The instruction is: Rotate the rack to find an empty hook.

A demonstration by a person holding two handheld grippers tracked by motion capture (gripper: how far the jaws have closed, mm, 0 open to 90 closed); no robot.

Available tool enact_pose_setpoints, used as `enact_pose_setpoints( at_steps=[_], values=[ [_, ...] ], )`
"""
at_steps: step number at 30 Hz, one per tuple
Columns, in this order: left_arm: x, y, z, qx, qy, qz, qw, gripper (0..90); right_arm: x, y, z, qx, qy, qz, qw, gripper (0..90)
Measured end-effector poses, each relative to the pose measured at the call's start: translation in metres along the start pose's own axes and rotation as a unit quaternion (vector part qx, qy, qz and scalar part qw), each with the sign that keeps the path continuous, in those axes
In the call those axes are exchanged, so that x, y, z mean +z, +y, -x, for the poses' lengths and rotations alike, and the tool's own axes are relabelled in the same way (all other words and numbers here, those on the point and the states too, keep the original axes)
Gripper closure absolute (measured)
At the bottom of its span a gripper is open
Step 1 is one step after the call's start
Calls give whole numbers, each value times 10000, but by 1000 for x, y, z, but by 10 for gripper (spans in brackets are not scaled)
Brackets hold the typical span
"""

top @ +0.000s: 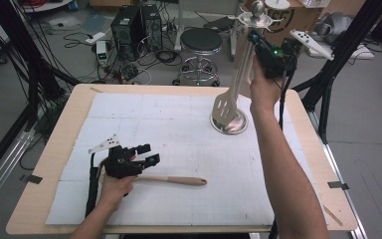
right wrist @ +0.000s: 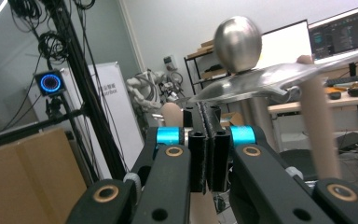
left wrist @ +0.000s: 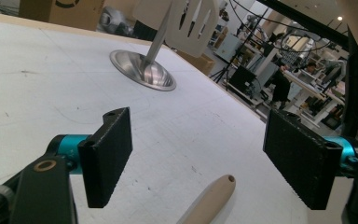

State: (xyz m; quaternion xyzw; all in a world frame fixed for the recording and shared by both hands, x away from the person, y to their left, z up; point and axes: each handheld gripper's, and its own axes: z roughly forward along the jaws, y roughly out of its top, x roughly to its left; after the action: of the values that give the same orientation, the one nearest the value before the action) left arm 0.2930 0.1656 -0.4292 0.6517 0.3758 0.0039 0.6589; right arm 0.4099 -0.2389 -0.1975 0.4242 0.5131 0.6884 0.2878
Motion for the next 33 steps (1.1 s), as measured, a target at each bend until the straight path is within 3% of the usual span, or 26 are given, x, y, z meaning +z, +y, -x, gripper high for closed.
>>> enact_pose_setpoints(
  at_steps=[11,15,21,26,30,33],
  values=[
    [-1,0,0,24,16,3,10000,244,7,-3,-4,41,30,-115,9999,900],
    [-1,0,0,28,16,0,10000,245,2,-4,-2,87,48,-74,9999,899],
    [0,0,2,44,-8,-21,10000,245,-14,-4,14,184,-191,-39,9996,899],
    [0,0,2,43,-9,-19,10000,245,-24,1,33,510,-330,127,9981,900],
    [0,0,3,37,-20,-18,10000,245,-25,10,35,346,-420,186,9983,900],
    [0,0,3,37,-16,-15,10000,245,-22,14,28,189,-341,131,9992,900]
  ],
)
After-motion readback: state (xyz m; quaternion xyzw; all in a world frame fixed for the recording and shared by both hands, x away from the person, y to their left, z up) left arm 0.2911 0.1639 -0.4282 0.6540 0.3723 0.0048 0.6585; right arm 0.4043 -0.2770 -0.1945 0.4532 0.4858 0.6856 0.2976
